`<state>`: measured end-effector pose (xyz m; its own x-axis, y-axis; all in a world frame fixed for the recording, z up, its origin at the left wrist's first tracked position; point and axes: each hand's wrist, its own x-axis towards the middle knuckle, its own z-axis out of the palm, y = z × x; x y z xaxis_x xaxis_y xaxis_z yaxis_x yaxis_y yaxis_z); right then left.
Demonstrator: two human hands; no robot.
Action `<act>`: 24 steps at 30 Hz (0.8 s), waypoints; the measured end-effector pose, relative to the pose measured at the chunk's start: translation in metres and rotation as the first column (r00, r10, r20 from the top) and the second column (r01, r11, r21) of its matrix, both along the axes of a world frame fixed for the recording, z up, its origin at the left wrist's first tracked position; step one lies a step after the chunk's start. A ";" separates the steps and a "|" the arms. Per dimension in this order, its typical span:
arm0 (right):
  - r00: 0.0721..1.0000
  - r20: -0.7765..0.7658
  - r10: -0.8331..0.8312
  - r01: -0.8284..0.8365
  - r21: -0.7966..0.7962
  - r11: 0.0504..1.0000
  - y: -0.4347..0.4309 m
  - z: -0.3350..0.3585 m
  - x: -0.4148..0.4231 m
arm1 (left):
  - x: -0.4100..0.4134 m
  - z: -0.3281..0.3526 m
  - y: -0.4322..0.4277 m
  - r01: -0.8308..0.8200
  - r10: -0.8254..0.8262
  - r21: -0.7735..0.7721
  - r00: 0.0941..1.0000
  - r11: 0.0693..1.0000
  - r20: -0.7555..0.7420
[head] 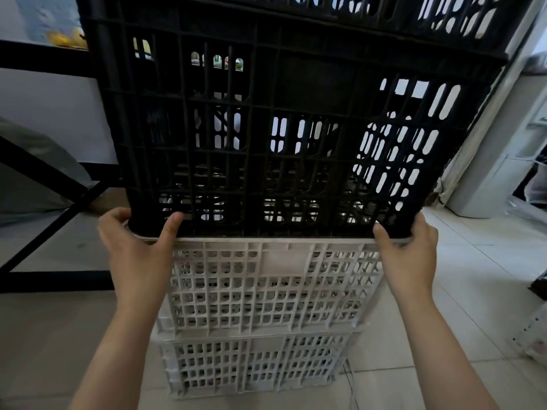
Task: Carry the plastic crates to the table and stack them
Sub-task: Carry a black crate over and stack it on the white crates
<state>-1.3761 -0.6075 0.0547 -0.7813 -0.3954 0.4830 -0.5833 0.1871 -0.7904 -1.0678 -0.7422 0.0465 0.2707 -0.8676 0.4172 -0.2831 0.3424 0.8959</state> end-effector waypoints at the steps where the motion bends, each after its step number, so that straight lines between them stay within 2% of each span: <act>1: 1.000 -0.005 0.001 -0.001 0.007 1.000 0.001 0.002 -0.001 | -0.001 0.000 0.001 -0.005 0.005 -0.003 1.000 1.000 0.008; 5: 1.000 -0.019 0.019 -0.018 0.063 0.998 0.007 0.014 -0.007 | -0.001 -0.001 0.000 -0.022 0.023 -0.015 0.997 1.000 0.078; 9: 0.999 -0.019 0.033 -0.032 0.046 0.998 0.007 0.013 -0.003 | -0.002 0.000 0.003 -0.028 0.033 -0.046 0.993 0.999 0.115; 17: 0.997 0.006 0.078 -0.078 0.014 0.997 0.000 -0.002 0.001 | -0.006 -0.003 0.001 0.074 -0.070 -0.101 0.997 0.992 0.038; 24: 0.999 0.008 0.048 -0.048 0.031 0.998 -0.002 -0.010 0.007 | -0.001 -0.003 0.000 0.119 -0.111 -0.099 0.990 0.988 0.083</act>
<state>-1.3692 -0.6099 0.0447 -0.7643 -0.4473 0.4645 -0.5868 0.1838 -0.7886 -1.0692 -0.7419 0.0436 0.1350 -0.8423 0.5218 -0.3036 0.4661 0.8310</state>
